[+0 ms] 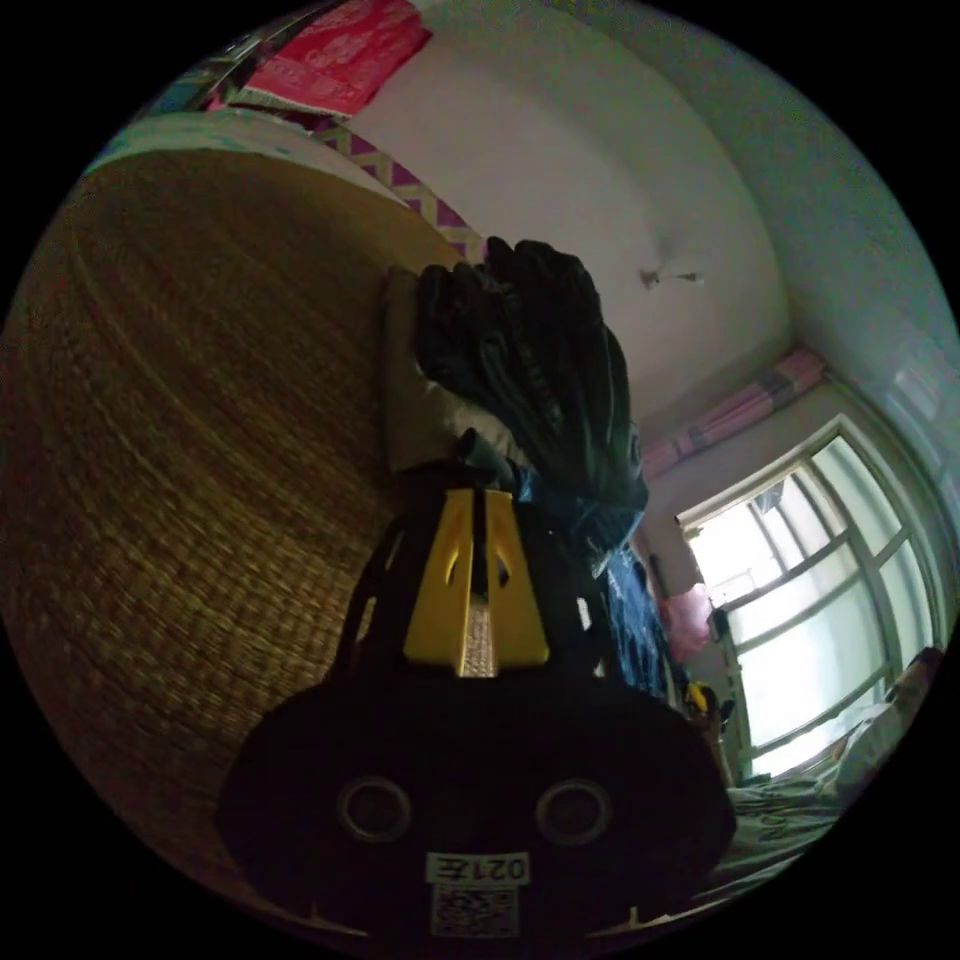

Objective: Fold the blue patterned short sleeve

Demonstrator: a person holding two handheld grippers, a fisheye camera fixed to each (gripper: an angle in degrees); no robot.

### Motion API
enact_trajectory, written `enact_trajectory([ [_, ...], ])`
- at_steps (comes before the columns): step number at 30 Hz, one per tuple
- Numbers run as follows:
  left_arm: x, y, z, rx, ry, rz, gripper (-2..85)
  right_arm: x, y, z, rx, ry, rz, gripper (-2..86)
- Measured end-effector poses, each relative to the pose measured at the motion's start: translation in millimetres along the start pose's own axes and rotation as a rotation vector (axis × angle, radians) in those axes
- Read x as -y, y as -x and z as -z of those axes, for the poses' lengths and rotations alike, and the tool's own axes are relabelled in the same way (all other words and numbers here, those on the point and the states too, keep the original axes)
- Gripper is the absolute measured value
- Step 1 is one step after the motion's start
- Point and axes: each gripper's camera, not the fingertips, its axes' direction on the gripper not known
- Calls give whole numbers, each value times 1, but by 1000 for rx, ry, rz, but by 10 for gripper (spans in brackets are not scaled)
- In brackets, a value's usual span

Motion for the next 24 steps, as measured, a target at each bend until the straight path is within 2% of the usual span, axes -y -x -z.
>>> enact_trajectory([
  [5,-37,-24,-3,-129,-117,54,-9,-13,-26,14,7,-11,1,89],
  [8,-54,-67,-1,-180,-162,-20,-9,-19,-51,22,15,-20,-4,88],
  [17,-83,-295,-48,-217,-141,-354,-10,-40,-144,41,107,-58,-10,86],
  [24,-150,-464,-159,-248,-59,-534,-10,-68,-232,56,224,-94,10,85],
])
